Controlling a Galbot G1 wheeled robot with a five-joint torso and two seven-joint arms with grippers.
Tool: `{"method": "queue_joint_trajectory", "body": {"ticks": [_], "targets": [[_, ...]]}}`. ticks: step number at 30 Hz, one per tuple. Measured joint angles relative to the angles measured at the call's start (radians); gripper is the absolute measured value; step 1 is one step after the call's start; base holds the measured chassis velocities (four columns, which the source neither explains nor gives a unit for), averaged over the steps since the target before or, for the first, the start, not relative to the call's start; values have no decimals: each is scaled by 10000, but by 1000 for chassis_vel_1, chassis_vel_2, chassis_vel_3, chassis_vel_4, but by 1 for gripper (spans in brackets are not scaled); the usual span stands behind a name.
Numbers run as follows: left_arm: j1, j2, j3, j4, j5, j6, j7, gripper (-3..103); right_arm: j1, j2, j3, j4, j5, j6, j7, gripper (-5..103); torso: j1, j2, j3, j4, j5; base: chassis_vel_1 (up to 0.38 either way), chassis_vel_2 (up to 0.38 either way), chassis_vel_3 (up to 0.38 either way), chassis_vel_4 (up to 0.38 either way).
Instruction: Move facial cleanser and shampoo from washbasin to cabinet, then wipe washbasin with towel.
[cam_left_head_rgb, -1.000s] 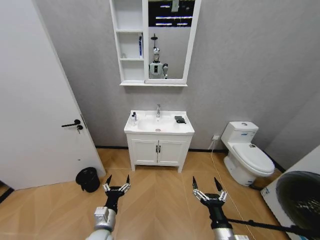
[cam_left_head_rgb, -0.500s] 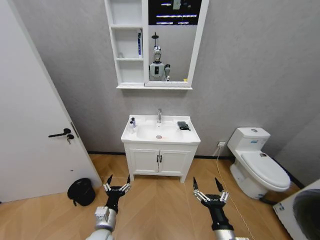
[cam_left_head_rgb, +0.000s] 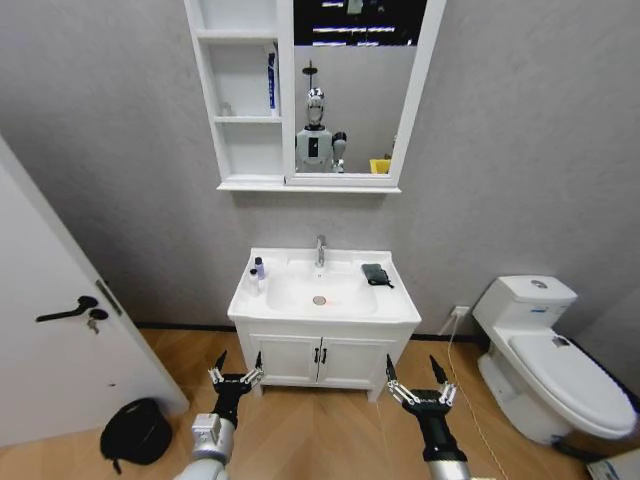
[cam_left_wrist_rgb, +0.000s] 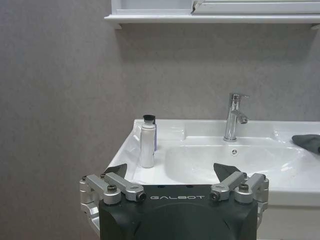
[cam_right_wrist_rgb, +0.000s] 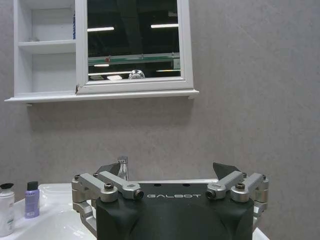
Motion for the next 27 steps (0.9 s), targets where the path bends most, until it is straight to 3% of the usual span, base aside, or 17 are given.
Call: {"method": "queue_joint_trajectory", "body": {"ticks": [6,14,20,27], "targets": [[-87,2,-26,103,16,11,3,98,103,-1,-4,-46,38,-33,318,100,5,-2,2,4,5,-257,254,272,-254],[-573,256,-57,743,26,-130,37,98,159,-19,50,-221,31,248,241,100,-6,0,-1,-2,1,-86,71,50,-35],[-1676,816,-484,1618,-474,-113,-49,98,193,-217,75,-434,-46,380,62,100,-18,6,-4,1,3,67,-49,-48,52],[-3749,1245,-300,3675,-873,-48,-97,98,203,-391,154,-745,-40,472,31,100,1,1,1,-2,4,0,0,0,0]]}}
